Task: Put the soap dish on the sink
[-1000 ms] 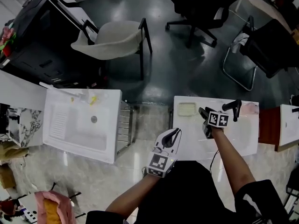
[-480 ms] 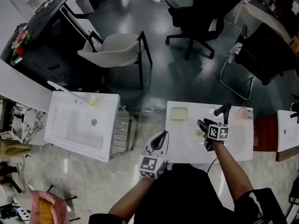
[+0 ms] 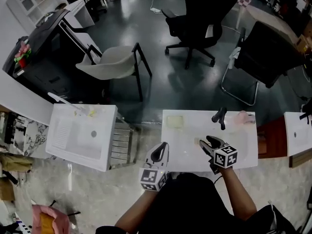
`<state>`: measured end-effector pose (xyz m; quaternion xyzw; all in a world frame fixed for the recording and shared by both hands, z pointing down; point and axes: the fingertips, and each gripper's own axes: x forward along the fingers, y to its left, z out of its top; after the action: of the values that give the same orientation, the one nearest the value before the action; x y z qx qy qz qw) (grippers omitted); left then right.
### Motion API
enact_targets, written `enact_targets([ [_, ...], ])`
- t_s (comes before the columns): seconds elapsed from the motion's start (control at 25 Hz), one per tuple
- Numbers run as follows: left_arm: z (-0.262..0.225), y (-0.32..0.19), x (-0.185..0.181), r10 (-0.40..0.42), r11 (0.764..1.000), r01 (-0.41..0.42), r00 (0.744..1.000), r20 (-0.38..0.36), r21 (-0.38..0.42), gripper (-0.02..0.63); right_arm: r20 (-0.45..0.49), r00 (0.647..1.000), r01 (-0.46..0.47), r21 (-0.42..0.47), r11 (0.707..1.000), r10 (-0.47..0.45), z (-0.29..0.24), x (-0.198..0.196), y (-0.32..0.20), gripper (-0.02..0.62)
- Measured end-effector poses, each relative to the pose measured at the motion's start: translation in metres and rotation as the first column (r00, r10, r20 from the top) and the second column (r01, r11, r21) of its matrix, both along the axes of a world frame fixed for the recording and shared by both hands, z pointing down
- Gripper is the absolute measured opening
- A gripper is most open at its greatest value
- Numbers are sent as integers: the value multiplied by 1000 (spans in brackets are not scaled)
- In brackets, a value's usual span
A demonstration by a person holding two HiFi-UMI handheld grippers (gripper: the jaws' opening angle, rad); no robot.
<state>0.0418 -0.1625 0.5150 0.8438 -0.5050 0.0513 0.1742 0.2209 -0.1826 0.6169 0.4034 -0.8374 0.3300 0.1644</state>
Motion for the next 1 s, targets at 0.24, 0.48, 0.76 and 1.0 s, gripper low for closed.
enact_targets([
  [0.24,5,18,33,-4,1000,4,1000,17,-7,20,50,997,-60,116,991,55,-41,30,30,99],
  [0.48,9,32,66,6,1000,-7,998,67,17,20,36,996,-86,182,980,80,-51,54,54,5],
  [0.76,-1,42,76,-20,998,18,999,48,55,20,31,984,-177,269,947,175,-71,96,70,0],
  [1.0,-7,52,71,-21,998,18,999,45,59,20,11,973,-221,350,910,232,-101,115,73,0],
])
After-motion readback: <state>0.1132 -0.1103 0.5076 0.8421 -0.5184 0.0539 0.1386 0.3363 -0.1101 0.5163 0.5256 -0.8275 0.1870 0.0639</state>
